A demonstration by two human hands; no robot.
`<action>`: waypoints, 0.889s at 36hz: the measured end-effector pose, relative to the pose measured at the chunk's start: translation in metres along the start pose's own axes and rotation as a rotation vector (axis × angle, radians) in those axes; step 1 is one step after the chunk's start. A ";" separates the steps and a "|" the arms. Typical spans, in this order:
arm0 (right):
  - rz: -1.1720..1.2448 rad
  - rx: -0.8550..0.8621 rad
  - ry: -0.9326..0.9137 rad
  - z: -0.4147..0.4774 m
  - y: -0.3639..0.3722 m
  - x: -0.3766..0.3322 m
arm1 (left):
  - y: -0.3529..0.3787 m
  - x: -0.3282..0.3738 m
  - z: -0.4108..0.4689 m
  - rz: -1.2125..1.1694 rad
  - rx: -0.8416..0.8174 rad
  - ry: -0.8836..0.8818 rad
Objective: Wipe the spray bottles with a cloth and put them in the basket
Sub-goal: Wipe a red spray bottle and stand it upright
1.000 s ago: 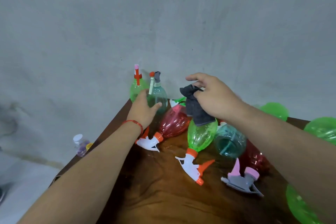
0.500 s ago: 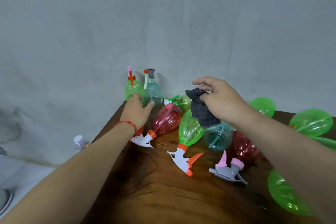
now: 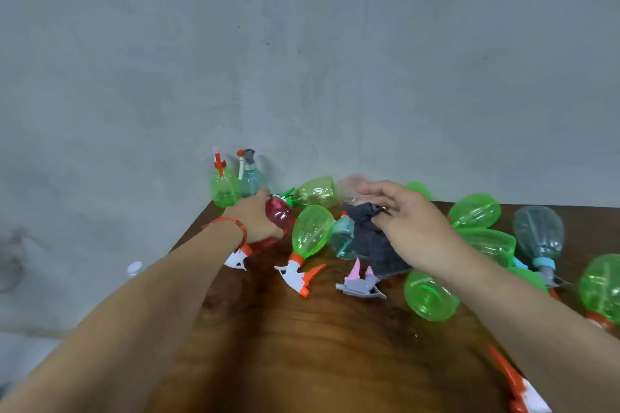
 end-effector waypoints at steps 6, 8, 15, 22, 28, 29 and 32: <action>0.089 0.012 0.046 -0.043 -0.016 0.023 | -0.021 0.044 -0.032 -0.165 0.061 0.163; 0.118 0.023 0.053 -0.054 -0.017 0.030 | -0.026 0.058 -0.042 -0.242 0.076 0.189; 0.171 -0.016 0.099 -0.077 -0.017 0.046 | -0.016 0.082 -0.073 -0.673 0.157 0.047; 0.269 0.057 0.043 -0.085 -0.015 0.040 | 0.022 0.093 -0.092 -1.410 0.147 -0.066; 0.362 0.334 -0.010 -0.074 -0.007 0.049 | 0.079 0.127 -0.125 -1.584 0.037 -0.151; 0.380 0.369 -0.017 -0.073 -0.007 0.051 | 0.087 0.133 -0.131 -1.579 0.009 -0.154; 0.432 0.400 -0.023 -0.068 -0.009 0.060 | 0.111 0.140 -0.137 -1.541 -0.051 -0.076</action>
Point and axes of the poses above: each hand's wrist, its own z-axis towards the middle knuckle, its own y-axis out of the palm, x = y × z, the point moved 3 cm from there along z, towards the middle knuckle, and after that the axes turned 12 degrees about -z, right-handed, at the moved point
